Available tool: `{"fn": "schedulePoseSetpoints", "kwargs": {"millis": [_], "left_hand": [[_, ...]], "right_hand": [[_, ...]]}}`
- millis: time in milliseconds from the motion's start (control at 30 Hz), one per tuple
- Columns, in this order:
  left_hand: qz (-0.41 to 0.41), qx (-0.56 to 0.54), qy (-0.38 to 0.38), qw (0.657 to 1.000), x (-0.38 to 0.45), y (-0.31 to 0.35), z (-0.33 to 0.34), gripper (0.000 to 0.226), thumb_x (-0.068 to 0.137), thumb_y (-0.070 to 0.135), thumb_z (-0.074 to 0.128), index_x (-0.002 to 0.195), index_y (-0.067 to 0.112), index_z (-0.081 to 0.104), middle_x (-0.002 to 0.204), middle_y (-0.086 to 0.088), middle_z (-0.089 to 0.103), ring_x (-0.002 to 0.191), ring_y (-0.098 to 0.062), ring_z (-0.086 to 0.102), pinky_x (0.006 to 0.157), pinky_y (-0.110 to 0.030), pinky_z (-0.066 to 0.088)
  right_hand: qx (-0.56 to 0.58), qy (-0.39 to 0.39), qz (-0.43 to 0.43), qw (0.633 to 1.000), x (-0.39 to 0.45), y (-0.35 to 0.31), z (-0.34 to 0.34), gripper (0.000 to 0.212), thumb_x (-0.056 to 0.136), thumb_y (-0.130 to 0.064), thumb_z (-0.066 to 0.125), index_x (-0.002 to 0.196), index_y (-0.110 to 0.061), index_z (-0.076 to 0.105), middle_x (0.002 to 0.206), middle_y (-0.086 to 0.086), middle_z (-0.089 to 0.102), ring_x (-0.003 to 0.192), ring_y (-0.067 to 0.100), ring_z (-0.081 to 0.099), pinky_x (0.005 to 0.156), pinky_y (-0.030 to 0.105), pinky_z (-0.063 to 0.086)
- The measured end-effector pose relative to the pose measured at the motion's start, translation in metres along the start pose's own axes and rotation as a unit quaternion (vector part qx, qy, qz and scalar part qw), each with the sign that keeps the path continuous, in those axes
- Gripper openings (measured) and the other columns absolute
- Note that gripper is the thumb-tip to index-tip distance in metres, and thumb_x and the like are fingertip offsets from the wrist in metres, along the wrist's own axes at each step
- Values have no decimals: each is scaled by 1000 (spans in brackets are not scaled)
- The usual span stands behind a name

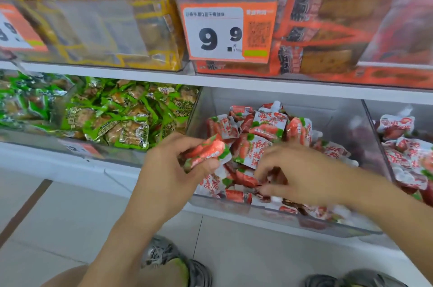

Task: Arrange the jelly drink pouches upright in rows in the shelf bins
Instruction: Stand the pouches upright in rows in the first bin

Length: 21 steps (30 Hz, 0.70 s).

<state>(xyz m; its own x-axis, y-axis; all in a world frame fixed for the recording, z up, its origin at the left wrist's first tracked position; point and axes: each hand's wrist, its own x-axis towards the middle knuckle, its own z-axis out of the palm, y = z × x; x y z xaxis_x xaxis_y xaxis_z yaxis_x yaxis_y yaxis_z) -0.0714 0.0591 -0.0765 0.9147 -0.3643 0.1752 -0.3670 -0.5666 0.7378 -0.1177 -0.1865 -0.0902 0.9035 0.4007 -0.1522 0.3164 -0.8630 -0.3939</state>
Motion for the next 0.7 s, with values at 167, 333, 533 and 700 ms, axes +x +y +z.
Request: {"fn": "schedulePoseSetpoints", "kwargs": {"millis": [167,333,533,700], "left_hand": [[-45,-14,82,996,-4,-2,-26,29,75,56,66,90,31,67,72,13,65,67,0,58,58,-9,41],[-182,-194,91,960,8,-23,-41,38,82,54,66,89,18,70,83,4,74,77,-8,70,73,-31,56],[-219,-433,60,872,11,-20,-42,36,77,24,66,98,-6,63,87,-10,74,88,-25,73,67,-38,61],[-214,-458,74,859,11,-19,-40,38,70,18,71,95,-8,59,85,-22,66,93,-31,70,67,-42,60]], "right_hand": [[135,38,-20,990,66,-10,4,34,80,-40,77,111,-30,69,102,-14,70,88,0,65,81,27,55],[-38,-59,-43,997,117,-19,35,55,77,-41,76,124,-20,58,107,2,64,93,20,59,82,38,53],[-78,-82,-31,993,119,-19,32,53,73,-53,75,111,-18,64,100,3,58,91,19,54,78,36,50],[-22,2,6,1000,85,-21,4,46,71,-52,79,94,-27,49,79,-8,48,66,5,42,53,24,32]]}}
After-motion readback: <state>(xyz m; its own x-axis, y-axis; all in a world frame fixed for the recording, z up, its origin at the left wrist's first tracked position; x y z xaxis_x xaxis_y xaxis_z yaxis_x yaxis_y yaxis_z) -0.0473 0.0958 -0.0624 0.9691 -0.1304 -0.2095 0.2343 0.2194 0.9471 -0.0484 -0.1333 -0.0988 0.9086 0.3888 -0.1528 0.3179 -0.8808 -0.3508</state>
